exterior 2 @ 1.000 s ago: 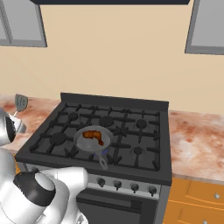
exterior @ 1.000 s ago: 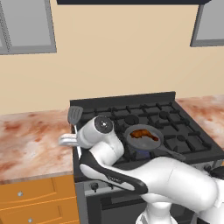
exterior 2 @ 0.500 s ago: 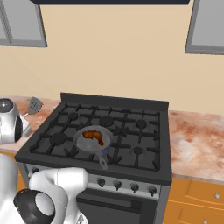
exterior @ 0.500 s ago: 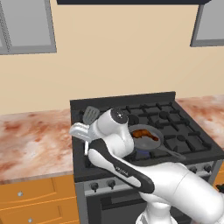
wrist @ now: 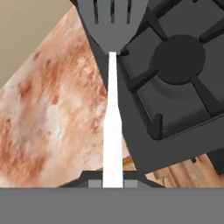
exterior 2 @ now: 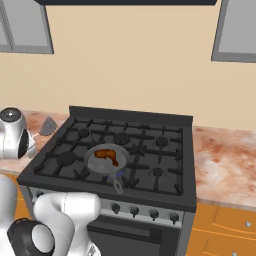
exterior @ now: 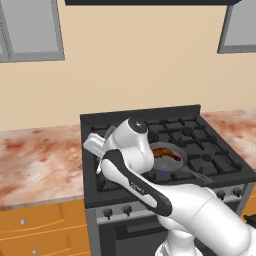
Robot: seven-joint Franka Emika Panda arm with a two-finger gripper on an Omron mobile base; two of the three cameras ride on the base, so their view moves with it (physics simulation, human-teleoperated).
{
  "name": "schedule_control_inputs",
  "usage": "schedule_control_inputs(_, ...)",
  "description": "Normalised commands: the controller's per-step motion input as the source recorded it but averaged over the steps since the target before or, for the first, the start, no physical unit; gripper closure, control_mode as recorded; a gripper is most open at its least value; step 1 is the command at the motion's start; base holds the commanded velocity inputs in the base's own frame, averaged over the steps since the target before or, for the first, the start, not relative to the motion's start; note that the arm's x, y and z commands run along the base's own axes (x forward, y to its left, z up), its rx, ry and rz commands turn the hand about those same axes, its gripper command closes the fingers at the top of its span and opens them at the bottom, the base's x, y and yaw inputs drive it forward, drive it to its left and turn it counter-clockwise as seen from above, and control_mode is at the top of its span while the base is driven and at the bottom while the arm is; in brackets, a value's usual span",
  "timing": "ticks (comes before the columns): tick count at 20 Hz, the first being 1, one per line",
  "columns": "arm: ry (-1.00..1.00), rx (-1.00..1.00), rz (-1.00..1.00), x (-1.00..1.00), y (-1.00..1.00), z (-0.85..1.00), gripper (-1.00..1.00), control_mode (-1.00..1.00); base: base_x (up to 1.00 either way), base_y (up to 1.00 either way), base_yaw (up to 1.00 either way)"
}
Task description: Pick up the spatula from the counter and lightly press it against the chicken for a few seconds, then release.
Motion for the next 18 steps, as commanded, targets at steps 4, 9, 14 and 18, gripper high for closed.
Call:
schedule_control_inputs(4, 0.16, 0.06, -0.15, 0.0, -0.18, 0.0, 1.0, -1.0, 0.0, 0.0, 0.0)
schedule_control_inputs(9, 0.14, 0.09, -0.11, 0.01, -0.24, 0.0, 1.0, -1.0, 0.0, 0.0, 0.0)
schedule_control_inputs(14, 0.13, 0.06, -0.1, 0.07, -0.21, 0.0, 1.0, -1.0, 0.0, 0.0, 0.0)
schedule_control_inputs(18, 0.12, 0.04, -0.1, 0.13, -0.19, 0.0, 1.0, -1.0, 0.0, 0.0, 0.0)
